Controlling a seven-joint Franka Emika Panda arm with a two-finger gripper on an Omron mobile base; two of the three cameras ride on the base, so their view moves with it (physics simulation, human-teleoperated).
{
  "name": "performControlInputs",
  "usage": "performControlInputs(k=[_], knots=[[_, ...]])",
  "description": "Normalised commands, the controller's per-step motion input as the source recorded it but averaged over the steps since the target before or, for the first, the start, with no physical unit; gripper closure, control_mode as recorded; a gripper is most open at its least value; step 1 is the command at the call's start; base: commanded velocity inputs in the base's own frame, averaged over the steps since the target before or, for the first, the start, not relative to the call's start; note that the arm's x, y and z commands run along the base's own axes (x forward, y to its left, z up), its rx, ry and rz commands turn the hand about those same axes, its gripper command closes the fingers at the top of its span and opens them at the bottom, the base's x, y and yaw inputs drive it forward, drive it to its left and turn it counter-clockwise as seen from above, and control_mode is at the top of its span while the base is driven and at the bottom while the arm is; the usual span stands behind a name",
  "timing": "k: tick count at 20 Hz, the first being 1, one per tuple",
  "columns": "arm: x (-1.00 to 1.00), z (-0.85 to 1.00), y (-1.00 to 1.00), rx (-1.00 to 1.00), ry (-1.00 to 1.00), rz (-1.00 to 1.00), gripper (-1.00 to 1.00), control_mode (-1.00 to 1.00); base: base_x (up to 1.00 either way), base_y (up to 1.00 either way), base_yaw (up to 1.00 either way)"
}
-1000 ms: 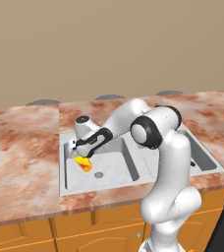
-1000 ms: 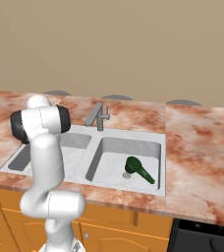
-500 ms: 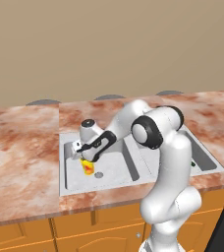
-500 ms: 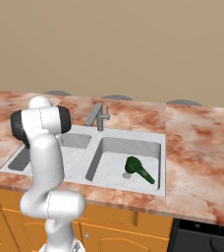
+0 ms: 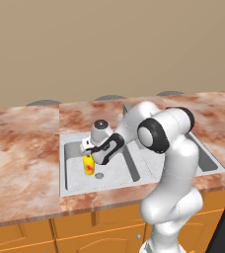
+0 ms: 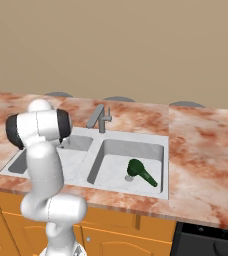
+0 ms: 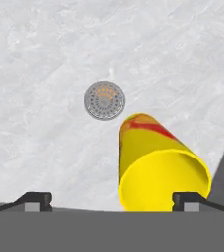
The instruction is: Move any existing items from the left basin to the right basin for drying. Then move the cup from the counter to the left basin of the sink for washing.
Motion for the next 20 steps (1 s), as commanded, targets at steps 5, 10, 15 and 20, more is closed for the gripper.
performControlInputs(k=[5, 10, 15, 20], knots=[[-0.10, 0.64, -0.18, 0.01, -0.09, 0.00, -1.00, -1.00, 0.00, 0.00, 0.00], [-0.39, 0.69, -0.11, 0.00, -0.09, 0.00, -1.00, -1.00, 0.00, 0.00, 0.00], [-0.46, 0.71, -0.24, 0.01, -0.05, -0.01, -1.00, -1.00, 0.00, 0.00, 0.00], [-0.29, 0.66, -0.24, 0.01, 0.00, 0.00, -1.00, -1.00, 0.00, 0.00, 0.00]])
